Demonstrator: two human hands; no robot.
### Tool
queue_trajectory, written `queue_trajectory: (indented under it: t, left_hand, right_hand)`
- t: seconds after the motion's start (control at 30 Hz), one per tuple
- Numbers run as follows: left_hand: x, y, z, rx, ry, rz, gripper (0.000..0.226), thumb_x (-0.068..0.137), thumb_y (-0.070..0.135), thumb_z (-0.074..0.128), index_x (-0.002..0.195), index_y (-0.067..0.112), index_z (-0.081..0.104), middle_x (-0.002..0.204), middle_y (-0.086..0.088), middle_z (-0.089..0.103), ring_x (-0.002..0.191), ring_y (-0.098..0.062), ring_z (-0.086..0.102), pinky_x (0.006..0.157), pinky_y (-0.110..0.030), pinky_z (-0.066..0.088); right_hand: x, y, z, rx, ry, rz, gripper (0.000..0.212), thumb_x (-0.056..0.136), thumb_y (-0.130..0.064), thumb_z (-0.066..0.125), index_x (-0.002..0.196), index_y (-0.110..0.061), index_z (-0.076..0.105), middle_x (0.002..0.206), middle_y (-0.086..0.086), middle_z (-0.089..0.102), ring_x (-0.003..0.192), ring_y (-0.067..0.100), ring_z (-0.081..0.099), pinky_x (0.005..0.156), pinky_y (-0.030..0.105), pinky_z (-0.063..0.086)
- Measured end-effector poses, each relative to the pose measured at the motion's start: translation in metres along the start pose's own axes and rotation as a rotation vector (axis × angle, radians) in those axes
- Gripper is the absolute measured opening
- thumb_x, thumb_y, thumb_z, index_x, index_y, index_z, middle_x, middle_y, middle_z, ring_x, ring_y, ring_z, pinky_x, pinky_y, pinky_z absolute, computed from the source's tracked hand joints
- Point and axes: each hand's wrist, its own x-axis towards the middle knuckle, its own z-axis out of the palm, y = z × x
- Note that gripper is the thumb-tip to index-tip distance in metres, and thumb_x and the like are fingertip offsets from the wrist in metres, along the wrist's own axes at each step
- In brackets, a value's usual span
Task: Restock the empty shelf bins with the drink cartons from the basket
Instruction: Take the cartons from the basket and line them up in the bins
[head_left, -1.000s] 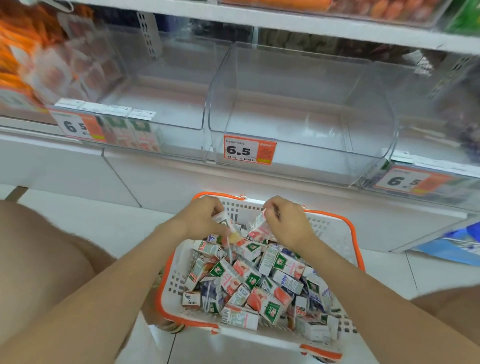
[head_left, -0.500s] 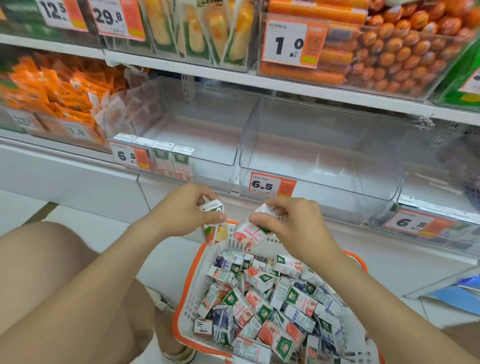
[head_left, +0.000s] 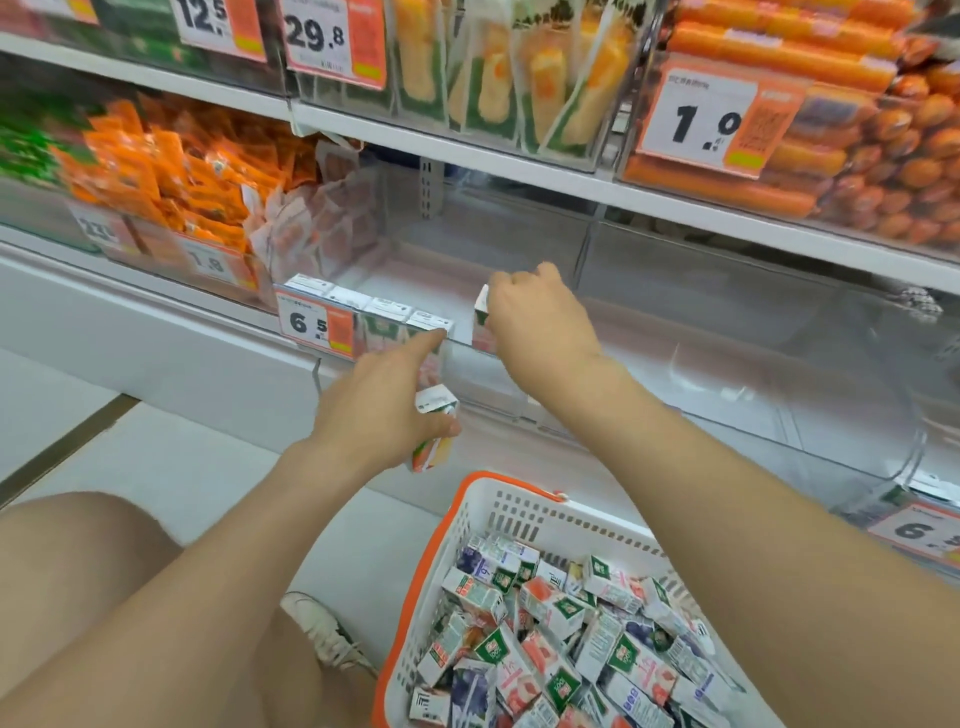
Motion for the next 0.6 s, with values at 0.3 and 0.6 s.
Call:
queue_trajectory:
  t: [0.3, 0.6]
  left_hand:
    - [0.005, 0.004, -0.005, 0.013, 0.062, 0.024, 0.078, 0.074, 0.057, 0.088, 0.143, 0.041, 0.055, 0.101, 0.007, 0.074, 0.099, -0.026, 0.068, 0.076, -0.043, 0.059]
    - [-0.005, 0.045, -0.007, -0.530, 0.065, -0.180, 0.041, 0.077, 0.053, 0.088, 0.097, 0.023, 0.070, 0.075, 0.002, 0.076, 0.068, -0.016, 0.075, 0.064, -0.038, 0.062]
  right_hand:
    - [0.029, -0.003, 0.024, 0.287, -0.291, 0.000, 0.037, 0.103, -0.010, 0.047, 0.069, -0.014, 0.032, 0.071, 0.007, 0.037, 0.083, 0.034, 0.040, 0.054, 0.037, 0.024]
    - [-0.090, 0.025, 0.011, 0.700, 0.156, -0.038, 0.047, 0.083, -0.038, 0.071, 0.127, -0.026, 0.058, 0.111, -0.010, 0.065, 0.099, 0.009, 0.061, 0.085, 0.032, 0.054]
